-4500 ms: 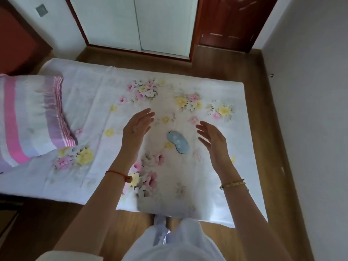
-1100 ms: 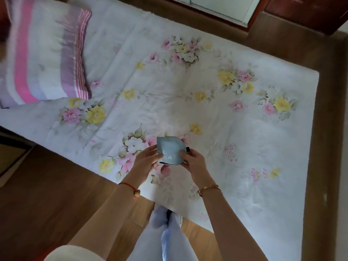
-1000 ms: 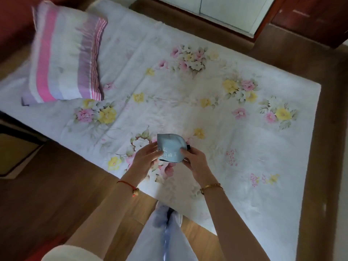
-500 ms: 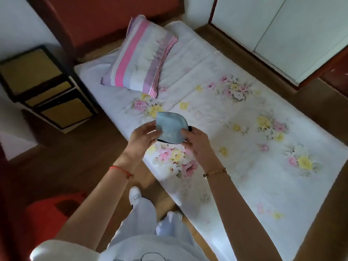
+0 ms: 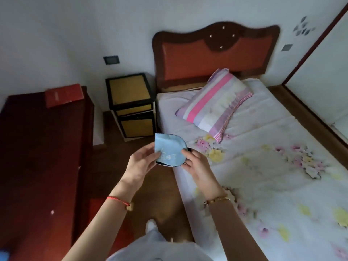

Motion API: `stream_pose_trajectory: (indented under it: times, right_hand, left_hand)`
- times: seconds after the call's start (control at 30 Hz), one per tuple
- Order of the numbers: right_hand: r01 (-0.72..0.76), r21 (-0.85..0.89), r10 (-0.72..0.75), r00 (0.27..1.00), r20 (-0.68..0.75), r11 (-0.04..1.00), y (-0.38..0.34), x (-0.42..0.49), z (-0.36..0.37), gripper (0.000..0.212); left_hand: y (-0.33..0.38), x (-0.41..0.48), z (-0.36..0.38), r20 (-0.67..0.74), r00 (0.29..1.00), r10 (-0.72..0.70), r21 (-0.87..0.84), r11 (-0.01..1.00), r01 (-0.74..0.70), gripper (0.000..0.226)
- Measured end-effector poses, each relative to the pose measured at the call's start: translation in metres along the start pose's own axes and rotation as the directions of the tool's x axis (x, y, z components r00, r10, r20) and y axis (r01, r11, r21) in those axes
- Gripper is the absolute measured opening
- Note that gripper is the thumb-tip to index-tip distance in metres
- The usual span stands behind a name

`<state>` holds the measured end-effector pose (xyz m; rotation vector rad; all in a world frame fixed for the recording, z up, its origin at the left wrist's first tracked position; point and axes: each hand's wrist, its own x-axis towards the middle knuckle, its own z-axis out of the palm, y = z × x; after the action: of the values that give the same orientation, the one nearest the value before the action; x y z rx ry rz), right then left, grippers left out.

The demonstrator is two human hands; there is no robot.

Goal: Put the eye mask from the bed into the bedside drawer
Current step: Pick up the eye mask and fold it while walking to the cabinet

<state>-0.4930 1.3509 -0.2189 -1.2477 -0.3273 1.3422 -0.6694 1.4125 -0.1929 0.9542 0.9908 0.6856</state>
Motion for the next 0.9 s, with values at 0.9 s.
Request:
stream_pose_trajectory:
  times: [0.9]
  right_hand:
    - [-0.253,-0.25,0.248,0.967,-0.05,0.935,-0.069,0.327,0.154,0.016]
  left_hand:
    - [0.083,0.277,-0.113,-0.285,0.954,-0.092,-0.128,0.99,0.057,0.046]
